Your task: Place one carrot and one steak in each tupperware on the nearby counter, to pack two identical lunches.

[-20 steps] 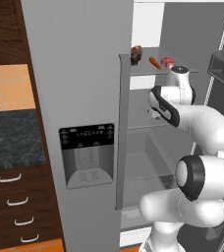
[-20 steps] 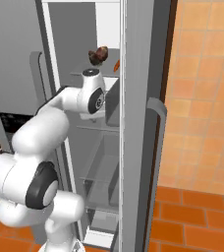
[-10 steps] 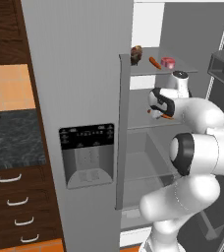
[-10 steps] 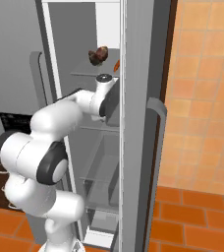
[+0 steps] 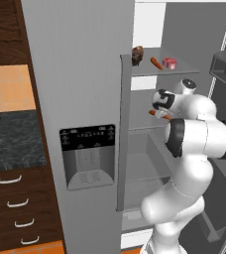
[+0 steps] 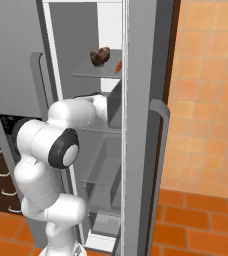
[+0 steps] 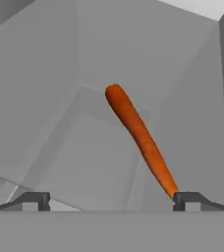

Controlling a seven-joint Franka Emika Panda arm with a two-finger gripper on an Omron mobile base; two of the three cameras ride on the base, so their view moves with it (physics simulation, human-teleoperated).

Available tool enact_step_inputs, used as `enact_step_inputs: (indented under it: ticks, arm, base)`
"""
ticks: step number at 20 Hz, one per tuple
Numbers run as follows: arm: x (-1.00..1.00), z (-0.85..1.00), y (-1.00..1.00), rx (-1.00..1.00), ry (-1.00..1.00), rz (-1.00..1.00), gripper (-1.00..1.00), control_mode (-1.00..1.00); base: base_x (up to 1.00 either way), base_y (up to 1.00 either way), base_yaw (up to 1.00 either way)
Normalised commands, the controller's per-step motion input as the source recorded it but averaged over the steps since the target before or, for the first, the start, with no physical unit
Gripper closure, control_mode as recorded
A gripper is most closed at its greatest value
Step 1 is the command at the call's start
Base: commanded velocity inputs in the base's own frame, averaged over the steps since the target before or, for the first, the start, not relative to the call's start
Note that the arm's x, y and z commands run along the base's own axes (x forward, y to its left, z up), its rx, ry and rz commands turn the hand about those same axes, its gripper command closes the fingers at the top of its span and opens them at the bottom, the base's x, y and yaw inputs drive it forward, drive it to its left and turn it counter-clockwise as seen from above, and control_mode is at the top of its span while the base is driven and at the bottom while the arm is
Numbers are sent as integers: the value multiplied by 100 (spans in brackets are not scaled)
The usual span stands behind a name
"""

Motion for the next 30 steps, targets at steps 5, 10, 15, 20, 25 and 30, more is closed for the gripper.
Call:
enact_step_inputs:
  ticks: [5, 10, 15, 20, 25, 30]
  arm:
    - [60, -3, -7, 2, 4, 4, -100, -100]
    - [65, -13, 0, 1, 20, 2, -100, -100]
    - [34, -34, 0, 3, -1, 4, -100, -100]
    - [57, -4, 0, 2, 3, 3, -100, -100]
    - [17, -10, 0, 7, 9, 4, -100, -100]
    - [-11, -46, 0, 4, -1, 8, -100, -100]
  base:
    - [0, 0, 0]
    - [0, 0, 0]
    - [0, 0, 0]
    - [0, 0, 0]
    - [0, 0, 0]
    - [0, 0, 0]
